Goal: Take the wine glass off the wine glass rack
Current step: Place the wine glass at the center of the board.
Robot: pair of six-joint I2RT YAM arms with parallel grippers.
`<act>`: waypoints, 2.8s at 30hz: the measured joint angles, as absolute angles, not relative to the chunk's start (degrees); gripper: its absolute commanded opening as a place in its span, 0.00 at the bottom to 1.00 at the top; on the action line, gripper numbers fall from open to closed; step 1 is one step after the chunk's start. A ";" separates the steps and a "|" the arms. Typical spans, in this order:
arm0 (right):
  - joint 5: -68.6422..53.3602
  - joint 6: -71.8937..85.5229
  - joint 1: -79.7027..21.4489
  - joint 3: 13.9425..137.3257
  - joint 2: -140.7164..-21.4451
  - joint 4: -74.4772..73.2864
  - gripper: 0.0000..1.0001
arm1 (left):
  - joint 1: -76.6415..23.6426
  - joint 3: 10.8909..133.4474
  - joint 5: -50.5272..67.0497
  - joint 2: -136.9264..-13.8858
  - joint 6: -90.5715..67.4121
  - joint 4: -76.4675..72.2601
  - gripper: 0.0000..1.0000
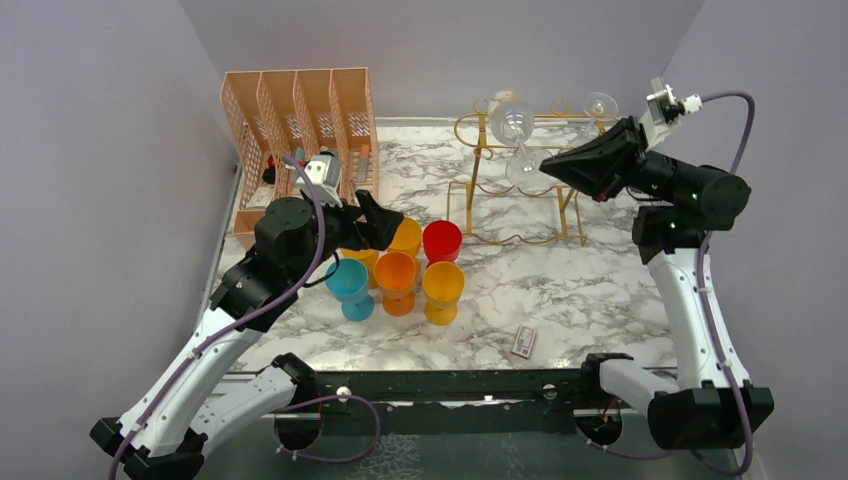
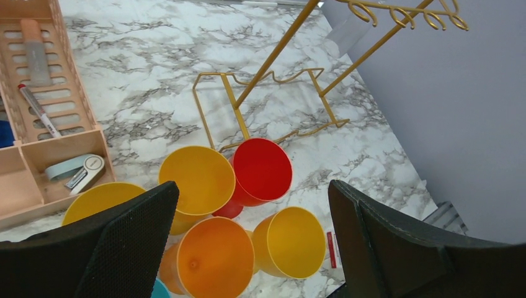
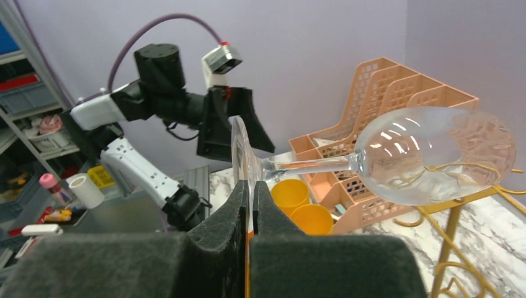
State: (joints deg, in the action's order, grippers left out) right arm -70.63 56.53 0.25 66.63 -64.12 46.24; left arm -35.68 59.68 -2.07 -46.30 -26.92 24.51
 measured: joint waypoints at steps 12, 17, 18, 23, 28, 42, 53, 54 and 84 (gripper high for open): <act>-71.83 58.17 0.05 54.98 -40.62 32.49 0.01 | -35.68 59.53 5.61 -40.18 -31.07 24.49 0.92; -70.94 54.24 0.05 52.90 -29.85 15.73 0.01 | -35.68 59.53 11.97 -38.52 -31.90 24.51 0.91; -70.41 52.88 0.01 53.15 -28.38 12.05 0.01 | -35.68 59.51 13.39 -38.79 -31.97 24.53 0.91; -66.00 46.78 -0.05 54.37 -23.79 -5.72 0.01 | -35.68 59.42 20.64 -41.52 -31.99 24.05 0.88; -60.53 43.77 -0.05 52.34 -22.04 -17.87 0.01 | -35.70 58.57 26.22 -44.49 -32.69 20.95 0.85; -56.36 43.51 -0.05 41.78 -22.57 -23.22 0.01 | -64.64 57.67 14.76 -54.83 -33.82 6.59 0.79; -58.26 43.51 -0.05 39.44 -20.88 -22.46 0.01 | -68.12 54.04 3.05 -62.43 -33.80 -5.04 0.72; -58.48 43.51 -0.05 39.00 -20.88 -22.37 0.01 | -68.14 53.28 2.42 -62.61 -34.00 -6.35 0.71; -61.95 37.15 -0.05 36.62 -21.30 -20.69 0.35 | -68.12 56.05 7.11 -70.41 -28.86 -12.51 0.00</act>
State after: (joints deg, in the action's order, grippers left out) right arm -61.95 37.15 -0.05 36.62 -21.30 -20.69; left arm -68.12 56.05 7.11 -70.41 -28.86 -12.51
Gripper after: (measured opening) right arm 0.335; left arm 0.046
